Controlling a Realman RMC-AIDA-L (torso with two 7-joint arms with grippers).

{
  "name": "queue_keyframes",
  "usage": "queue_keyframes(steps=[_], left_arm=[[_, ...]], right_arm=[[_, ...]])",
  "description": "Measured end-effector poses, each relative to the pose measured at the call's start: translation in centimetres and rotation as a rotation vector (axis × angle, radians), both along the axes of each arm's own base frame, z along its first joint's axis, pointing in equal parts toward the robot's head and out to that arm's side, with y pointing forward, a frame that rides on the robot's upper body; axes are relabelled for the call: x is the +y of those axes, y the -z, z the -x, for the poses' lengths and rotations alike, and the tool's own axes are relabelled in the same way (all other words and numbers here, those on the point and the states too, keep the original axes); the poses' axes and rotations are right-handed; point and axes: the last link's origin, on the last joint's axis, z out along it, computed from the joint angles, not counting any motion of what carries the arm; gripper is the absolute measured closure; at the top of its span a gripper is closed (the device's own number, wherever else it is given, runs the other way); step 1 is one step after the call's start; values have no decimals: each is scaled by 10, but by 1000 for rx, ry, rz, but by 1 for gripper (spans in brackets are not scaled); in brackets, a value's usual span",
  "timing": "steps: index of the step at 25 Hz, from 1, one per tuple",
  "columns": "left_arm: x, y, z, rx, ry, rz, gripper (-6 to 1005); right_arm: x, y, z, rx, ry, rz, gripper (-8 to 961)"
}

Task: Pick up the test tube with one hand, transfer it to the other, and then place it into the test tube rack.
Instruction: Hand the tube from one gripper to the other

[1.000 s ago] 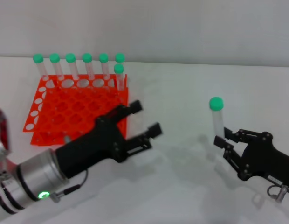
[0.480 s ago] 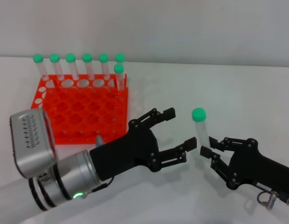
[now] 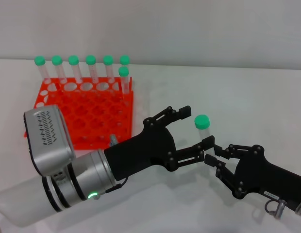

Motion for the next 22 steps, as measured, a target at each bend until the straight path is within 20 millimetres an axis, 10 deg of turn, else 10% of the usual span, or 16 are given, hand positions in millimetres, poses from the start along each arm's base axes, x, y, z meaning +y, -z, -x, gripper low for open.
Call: queue_keyframes(steps=[22], left_arm=[[-3, 13, -11, -17, -37, 98, 176]], right_arm=[[1, 0, 2, -2, -9, 1, 776]])
